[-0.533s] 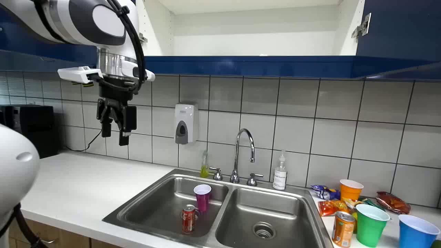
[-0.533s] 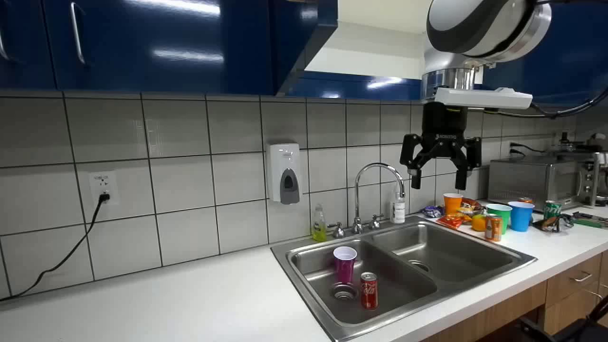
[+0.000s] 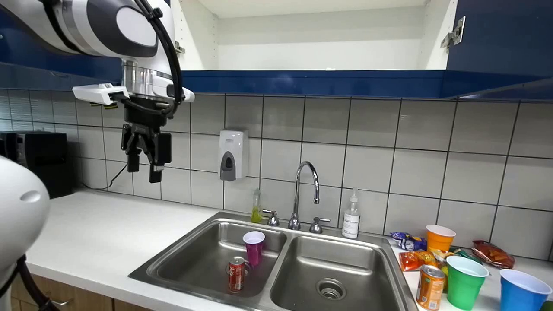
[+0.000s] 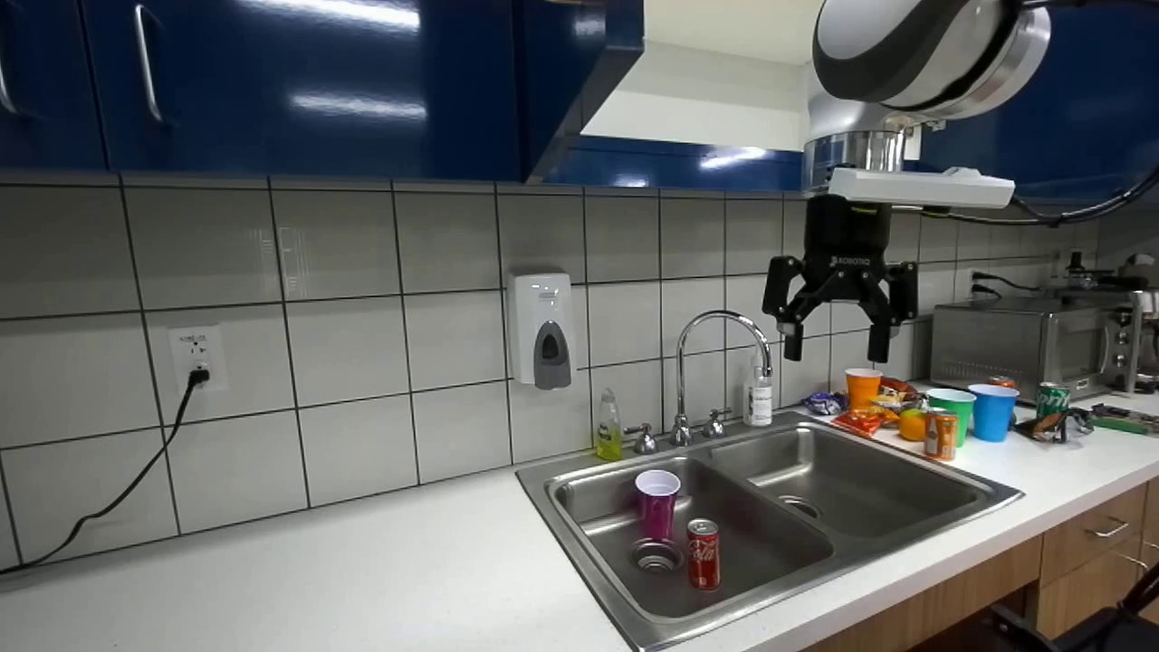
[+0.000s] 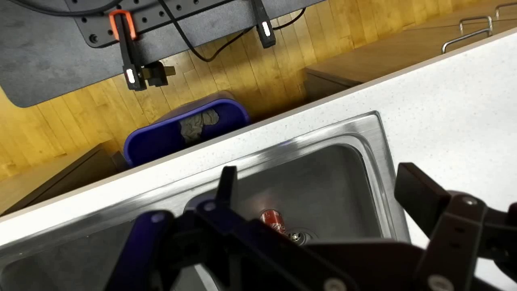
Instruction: Put the Coca Cola can inside the open cabinet
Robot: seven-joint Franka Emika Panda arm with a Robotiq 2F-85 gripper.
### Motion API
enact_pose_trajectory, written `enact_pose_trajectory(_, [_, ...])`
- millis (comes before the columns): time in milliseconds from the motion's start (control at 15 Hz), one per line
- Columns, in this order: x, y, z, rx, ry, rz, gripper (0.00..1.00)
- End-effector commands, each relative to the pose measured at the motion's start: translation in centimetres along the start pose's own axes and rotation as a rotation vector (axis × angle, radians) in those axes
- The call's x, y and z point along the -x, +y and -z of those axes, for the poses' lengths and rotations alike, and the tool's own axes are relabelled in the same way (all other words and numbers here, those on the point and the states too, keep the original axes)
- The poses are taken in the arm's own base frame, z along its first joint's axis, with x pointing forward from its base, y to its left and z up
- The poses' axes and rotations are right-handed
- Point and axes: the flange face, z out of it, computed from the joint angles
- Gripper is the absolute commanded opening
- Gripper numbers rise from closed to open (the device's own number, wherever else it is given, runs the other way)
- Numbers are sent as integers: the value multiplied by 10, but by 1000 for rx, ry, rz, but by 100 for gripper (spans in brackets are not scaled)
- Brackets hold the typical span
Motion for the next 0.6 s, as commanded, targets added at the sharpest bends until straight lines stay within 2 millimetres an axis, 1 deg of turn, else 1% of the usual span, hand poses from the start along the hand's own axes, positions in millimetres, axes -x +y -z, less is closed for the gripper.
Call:
enact_pose_trajectory(0, [-2,2,0,4,0,-3,100])
enact_pose_trajectory(133, [-9,9,-4,9,-11,-2,100])
enact_pose_trajectory(533, [-33,39,-19,17,-49,-37,100])
